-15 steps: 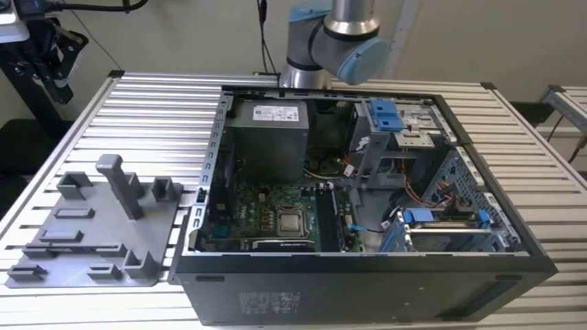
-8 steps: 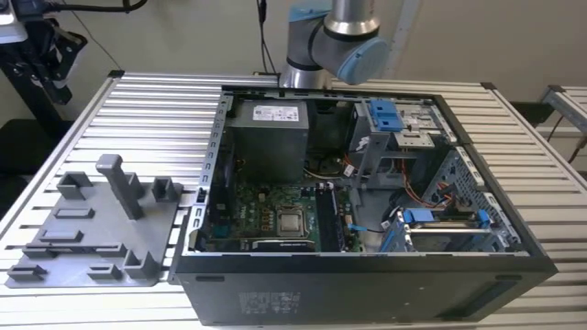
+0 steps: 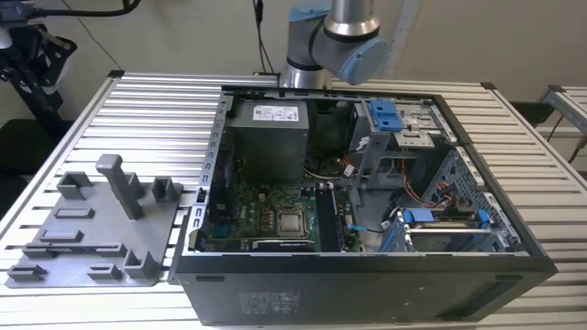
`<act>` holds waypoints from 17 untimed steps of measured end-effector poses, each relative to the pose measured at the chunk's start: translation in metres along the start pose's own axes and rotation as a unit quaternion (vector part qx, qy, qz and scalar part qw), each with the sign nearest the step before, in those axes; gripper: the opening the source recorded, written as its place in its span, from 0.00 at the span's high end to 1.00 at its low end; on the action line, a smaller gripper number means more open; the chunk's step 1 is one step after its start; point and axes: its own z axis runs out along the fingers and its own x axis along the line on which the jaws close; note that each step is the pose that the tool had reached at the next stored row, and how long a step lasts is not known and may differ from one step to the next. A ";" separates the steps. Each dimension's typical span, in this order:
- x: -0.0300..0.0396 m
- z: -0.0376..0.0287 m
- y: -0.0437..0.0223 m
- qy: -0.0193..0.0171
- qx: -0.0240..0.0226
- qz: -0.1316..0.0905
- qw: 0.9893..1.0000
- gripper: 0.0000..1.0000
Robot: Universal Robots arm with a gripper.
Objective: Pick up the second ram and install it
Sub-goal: 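Reach for the second ram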
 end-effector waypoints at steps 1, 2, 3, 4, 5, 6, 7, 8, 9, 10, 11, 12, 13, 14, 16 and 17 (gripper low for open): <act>0.0004 0.0000 -0.0023 0.000 0.000 0.000 1.000 0.89; 0.0008 0.0000 -0.0050 0.000 0.000 0.000 1.000 0.89; 0.0009 -0.0001 -0.0081 0.000 0.000 0.000 1.000 0.89; 0.0008 -0.0001 -0.0119 0.000 0.000 0.000 1.000 0.89; 0.0007 -0.0001 -0.0156 0.000 0.000 0.000 1.000 0.89; 0.0005 -0.0002 -0.0198 0.000 0.000 0.000 1.000 0.89; 0.0002 -0.0002 -0.0243 0.000 0.000 0.000 1.000 0.89; -0.0001 -0.0001 -0.0287 0.000 0.000 0.000 1.000 0.89; -0.0003 -0.0002 -0.0333 0.000 0.000 0.000 1.000 0.89; -0.0006 -0.0002 -0.0377 0.000 0.000 0.000 1.000 0.89; -0.0009 -0.0003 -0.0422 0.000 0.000 0.000 1.000 0.89; -0.0011 -0.0004 -0.0468 0.000 0.000 0.000 1.000 0.89; -0.0013 -0.0004 -0.0511 0.000 0.000 0.000 1.000 0.89; -0.0015 -0.0004 -0.0552 0.000 0.000 0.000 1.000 0.89; -0.0017 -0.0004 -0.0625 0.000 0.000 0.000 1.000 0.89; -0.0018 -0.0004 -0.0652 0.000 0.000 0.000 1.000 0.89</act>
